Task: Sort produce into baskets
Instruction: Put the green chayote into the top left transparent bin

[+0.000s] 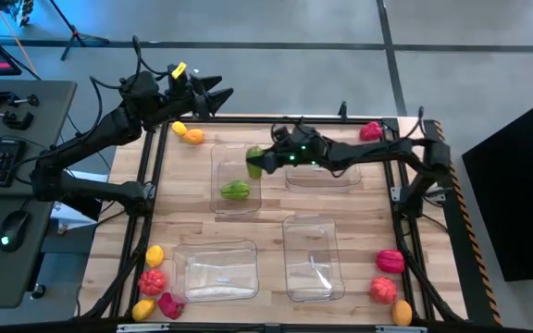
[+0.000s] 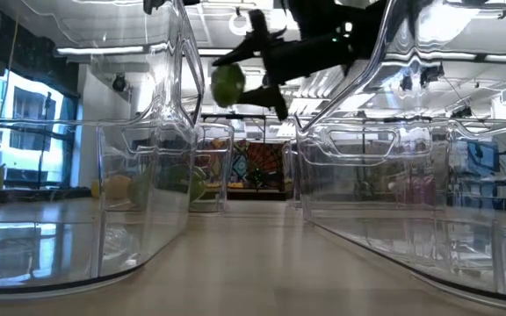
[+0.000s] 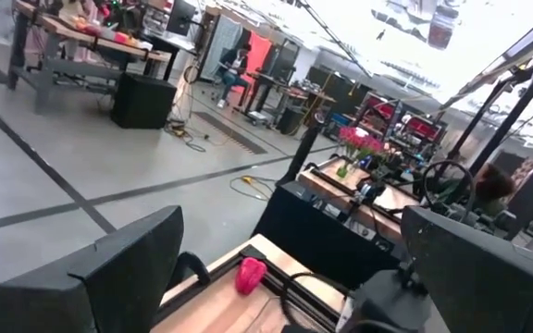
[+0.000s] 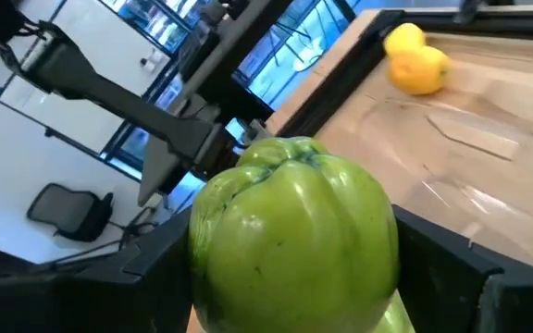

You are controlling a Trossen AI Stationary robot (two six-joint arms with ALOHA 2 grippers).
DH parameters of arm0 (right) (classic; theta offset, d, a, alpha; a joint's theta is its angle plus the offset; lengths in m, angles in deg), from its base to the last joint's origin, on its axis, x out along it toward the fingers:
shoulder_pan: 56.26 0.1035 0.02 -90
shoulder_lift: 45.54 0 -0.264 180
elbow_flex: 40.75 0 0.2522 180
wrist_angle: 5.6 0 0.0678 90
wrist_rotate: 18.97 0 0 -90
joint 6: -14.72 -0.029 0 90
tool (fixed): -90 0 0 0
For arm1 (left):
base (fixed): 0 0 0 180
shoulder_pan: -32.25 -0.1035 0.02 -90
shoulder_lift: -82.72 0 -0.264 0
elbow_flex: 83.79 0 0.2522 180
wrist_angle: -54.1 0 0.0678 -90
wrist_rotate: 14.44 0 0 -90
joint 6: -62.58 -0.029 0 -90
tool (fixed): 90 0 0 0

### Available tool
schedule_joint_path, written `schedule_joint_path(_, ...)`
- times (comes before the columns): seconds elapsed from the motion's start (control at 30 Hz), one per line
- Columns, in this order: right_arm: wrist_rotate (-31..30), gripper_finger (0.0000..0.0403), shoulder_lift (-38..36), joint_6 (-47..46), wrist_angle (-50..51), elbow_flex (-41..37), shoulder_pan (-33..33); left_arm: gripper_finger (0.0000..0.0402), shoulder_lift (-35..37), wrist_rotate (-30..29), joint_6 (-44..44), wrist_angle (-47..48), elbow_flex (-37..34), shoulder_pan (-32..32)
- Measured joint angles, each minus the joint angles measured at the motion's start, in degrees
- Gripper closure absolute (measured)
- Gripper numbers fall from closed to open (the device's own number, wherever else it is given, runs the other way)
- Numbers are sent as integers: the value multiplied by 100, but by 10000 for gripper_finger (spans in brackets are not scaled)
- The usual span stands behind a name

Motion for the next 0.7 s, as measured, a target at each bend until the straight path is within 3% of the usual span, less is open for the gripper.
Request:
schedule_joint_path(0.17,97,123,281,13,36,280,-12,11,2,4,251,0,2,0)
schedule_joint_path(0.37,-238,123,351,110,78,340,-65,11,11,282,313,-62,2,52)
schedule_joint_path(0.7,-194,123,351,-26,257,340,-211,11,227,675,-79,-768,13,52)
